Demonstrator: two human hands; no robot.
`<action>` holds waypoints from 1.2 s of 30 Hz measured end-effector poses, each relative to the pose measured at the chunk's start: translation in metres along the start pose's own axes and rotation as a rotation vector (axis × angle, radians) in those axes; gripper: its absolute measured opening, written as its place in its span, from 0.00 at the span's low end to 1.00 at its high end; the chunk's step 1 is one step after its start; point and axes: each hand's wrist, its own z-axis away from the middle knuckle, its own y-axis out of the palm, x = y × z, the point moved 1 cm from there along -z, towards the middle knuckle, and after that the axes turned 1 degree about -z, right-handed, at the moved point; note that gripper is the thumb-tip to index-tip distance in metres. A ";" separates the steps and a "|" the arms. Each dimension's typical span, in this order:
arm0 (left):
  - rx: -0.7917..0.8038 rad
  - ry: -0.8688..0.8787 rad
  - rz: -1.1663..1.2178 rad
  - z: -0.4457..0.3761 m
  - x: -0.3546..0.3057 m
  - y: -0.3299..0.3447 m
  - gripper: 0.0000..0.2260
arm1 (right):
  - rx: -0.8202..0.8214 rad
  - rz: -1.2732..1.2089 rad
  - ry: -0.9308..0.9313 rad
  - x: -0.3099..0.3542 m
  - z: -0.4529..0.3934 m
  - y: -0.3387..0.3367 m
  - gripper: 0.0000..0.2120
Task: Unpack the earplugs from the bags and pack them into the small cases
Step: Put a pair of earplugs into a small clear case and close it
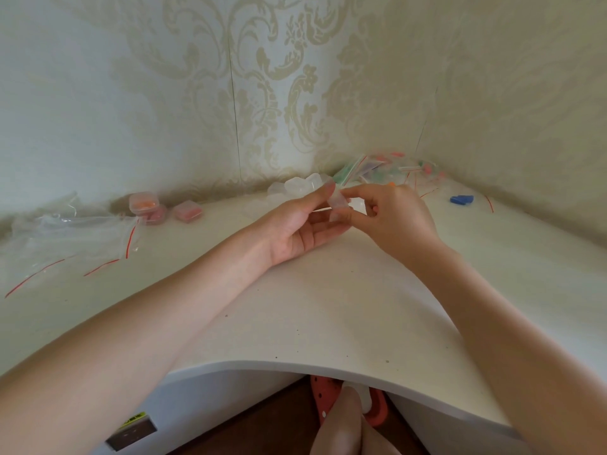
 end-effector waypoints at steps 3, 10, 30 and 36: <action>-0.021 -0.002 0.005 0.000 -0.002 -0.001 0.16 | 0.008 0.018 -0.044 0.001 0.000 0.003 0.14; -0.007 0.016 0.039 0.001 -0.004 -0.002 0.13 | 0.057 -0.119 -0.042 0.001 -0.001 0.005 0.15; 0.034 0.091 -0.181 -0.002 -0.005 -0.008 0.12 | 0.078 -0.456 0.075 0.006 0.001 0.011 0.11; 0.048 0.105 -0.052 -0.001 -0.007 -0.011 0.07 | 0.040 -0.448 0.166 -0.002 -0.001 0.010 0.13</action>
